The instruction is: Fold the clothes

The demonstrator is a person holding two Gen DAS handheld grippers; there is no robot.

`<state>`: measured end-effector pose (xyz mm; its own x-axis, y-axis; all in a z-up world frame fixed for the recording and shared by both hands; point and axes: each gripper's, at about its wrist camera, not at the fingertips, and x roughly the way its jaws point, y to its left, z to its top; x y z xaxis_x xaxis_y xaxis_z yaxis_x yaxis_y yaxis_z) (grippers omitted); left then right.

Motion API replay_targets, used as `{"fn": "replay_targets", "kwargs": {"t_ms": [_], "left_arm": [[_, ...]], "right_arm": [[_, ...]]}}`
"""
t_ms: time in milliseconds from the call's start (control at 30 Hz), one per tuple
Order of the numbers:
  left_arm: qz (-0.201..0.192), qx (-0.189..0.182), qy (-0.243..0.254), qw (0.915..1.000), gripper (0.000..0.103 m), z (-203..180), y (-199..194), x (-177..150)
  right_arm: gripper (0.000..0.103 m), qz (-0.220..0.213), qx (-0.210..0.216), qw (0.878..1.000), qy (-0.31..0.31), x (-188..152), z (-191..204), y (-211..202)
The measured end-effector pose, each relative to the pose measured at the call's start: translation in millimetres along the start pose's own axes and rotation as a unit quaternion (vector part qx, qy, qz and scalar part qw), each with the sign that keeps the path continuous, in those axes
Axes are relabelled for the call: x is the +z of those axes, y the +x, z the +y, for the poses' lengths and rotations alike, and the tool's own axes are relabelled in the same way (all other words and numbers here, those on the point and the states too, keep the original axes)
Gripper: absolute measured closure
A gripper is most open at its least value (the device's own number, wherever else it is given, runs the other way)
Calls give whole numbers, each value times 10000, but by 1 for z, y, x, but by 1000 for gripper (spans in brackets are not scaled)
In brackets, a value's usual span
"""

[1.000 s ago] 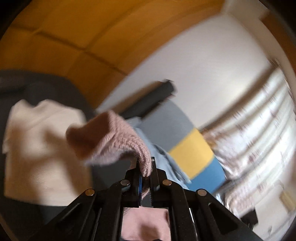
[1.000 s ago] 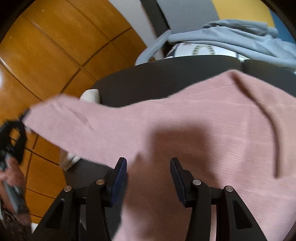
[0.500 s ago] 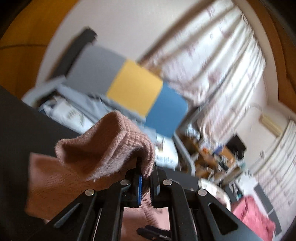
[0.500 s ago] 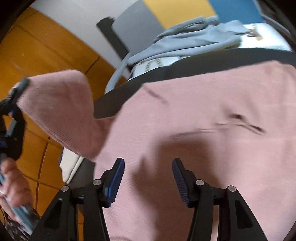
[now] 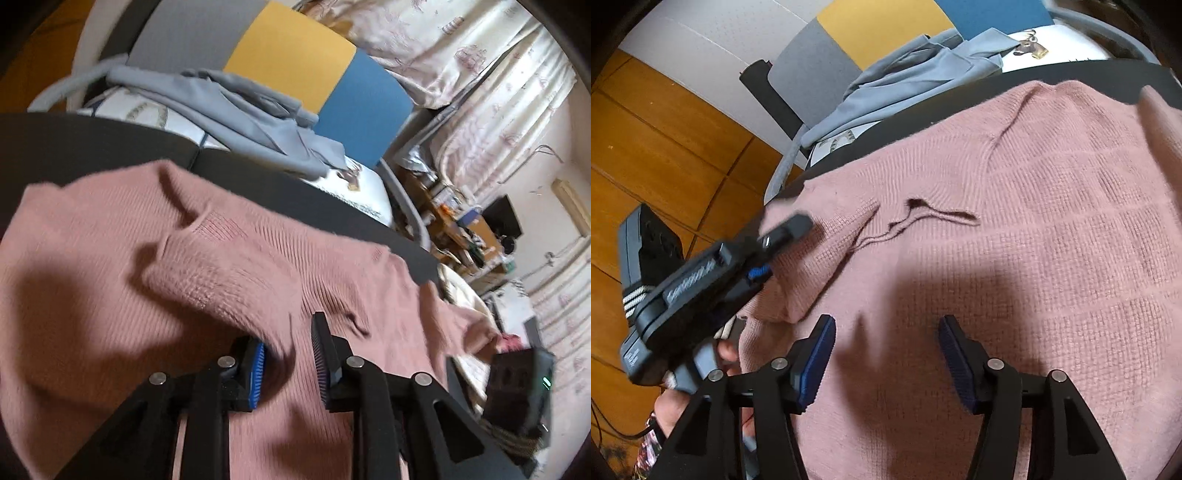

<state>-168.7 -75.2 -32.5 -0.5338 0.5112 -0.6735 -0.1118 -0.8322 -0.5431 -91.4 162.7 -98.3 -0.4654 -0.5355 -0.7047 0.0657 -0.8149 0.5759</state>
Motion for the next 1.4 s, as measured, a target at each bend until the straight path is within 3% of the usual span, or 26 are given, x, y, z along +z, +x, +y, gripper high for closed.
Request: {"fn": "replay_targets", "kwargs": {"t_ms": [100, 167, 200, 300, 400, 500, 600, 633, 700, 733, 833, 933, 1000, 1033, 1133, 1233, 1300, 1400], "left_arm": [[45, -409, -208, 9989, 75, 12, -24, -10], [-149, -569, -308, 9978, 74, 22, -45, -20], [-262, -486, -339, 9979, 74, 27, -52, -25], [-1131, 204, -342, 9928, 74, 46, -80, -50], [-1356, 567, -421, 9882, 74, 63, -87, -68], [-1018, 748, -635, 9900, 75, 80, -74, -79], [-950, 828, -527, 9906, 76, 82, -72, -83], [-928, 854, -491, 9908, 76, 83, -71, -85], [-883, 906, -418, 9911, 75, 84, -70, -87], [-843, 911, -437, 9913, 75, 84, -70, -85], [-804, 938, -564, 9907, 75, 91, -72, -75], [-953, 1130, -769, 9860, 75, 108, -73, -62], [-1071, 1276, -914, 9818, 75, 120, -73, -53], [-1151, 1401, -936, 9790, 75, 126, -74, -51], [-1326, 1304, -1113, 9762, 77, 141, -76, -54], [-1420, 1169, -1186, 9758, 77, 146, -78, -60], [-1483, 976, -1326, 9751, 77, 153, -79, -62], [-1577, 684, -1537, 9731, 77, 163, -81, -66]], "right_arm": [[38, -82, -178, 9993, -315, 1, 13, 5], [37, -166, -384, 9971, -635, 1, 25, 7], [37, -208, -487, 9954, -794, 1, 32, 8], [37, -361, -790, 9878, -1289, 2, 51, 10], [37, -395, -869, 9767, -1921, 2, 81, 14], [36, -432, -1396, 9461, -2889, -6, 121, 37], [38, -440, -2302, 8951, -3794, -12, 144, 66], [54, -380, -2689, 8747, -4015, -12, 146, 78], [91, -249, -3052, 8595, -4093, -5, 142, 95], [94, -223, -3038, 8653, -3981, 2, 137, 95], [96, -301, -2651, 9014, -3411, 23, 125, 78], [96, -740, -1866, 9412, -2718, 46, 122, 37], [96, -1018, -1334, 9588, -2294, 59, 120, 14], [96, -1157, -1179, 9635, -2107, 65, 114, 6], [96, -1370, -782, 9785, -1327, 78, 85, 2], [96, -895, -288, 9954, -168, 81, 32, 24], [94, -486, -53, 9980, 394, 74, 3, 43], [91, -406, 321, 9935, 1013, 64, -21, 50]]}}
